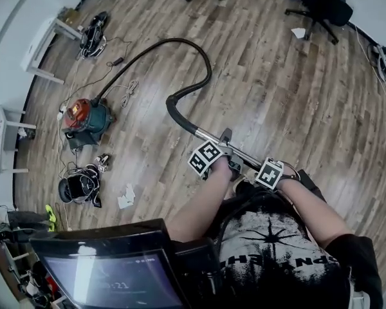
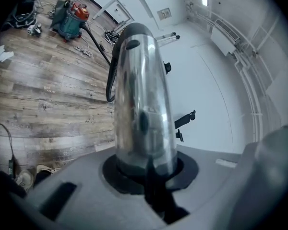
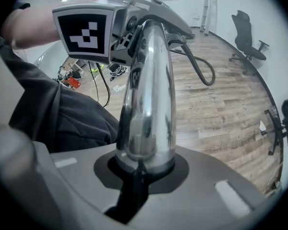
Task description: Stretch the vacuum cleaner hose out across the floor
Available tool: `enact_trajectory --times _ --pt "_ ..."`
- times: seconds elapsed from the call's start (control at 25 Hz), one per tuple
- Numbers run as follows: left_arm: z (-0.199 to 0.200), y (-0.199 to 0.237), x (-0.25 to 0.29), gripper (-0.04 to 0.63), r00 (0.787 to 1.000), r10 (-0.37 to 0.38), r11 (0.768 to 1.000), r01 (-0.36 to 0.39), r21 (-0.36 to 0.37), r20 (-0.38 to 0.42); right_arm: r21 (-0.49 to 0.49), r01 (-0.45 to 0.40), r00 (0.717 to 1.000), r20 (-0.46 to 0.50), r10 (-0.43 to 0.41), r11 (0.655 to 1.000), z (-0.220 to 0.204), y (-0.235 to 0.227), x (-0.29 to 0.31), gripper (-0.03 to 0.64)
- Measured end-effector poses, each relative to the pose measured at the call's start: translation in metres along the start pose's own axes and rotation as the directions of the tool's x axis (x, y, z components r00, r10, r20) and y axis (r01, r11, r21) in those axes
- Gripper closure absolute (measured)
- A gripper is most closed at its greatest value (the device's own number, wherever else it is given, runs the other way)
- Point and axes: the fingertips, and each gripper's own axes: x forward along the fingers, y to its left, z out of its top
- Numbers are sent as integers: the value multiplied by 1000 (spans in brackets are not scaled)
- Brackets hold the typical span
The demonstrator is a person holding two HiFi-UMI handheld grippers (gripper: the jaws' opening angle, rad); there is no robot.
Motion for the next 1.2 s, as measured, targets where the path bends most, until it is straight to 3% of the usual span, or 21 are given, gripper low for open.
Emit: enact_trajectory --times 0.2,0.32,0.44,0.68,0.84,0.96,1.2 --pt "-3 28 -62 541 999 -4 999 6 -36 53 -6 -44 996 -81 43 999 -14 65 12 554" --pt "-10 47 -98 541 998 0 998 4 -55 67 -67 -27 999 -28 25 997 -2 97 22 554" --pt "-18 62 -131 541 997 1 997 5 -81 76 -65 -56 998 -36 54 996 -5 137 29 554" --pt "-49 76 -172 540 997 -23 991 32 -127 73 -105 12 994 -106 -23 994 -38 167 27 554" --pt "-83 78 -182 540 999 -35 991 40 -124 37 -75 27 992 -121 -37 997 -70 185 28 554" --pt "-103 73 -187 540 999 -40 992 42 -118 20 -15 38 974 -223 -40 999 -110 196 18 552" --pt "-146 61 -193 538 999 -31 993 34 -115 26 -73 43 986 -159 -55 996 -142 197 10 552"
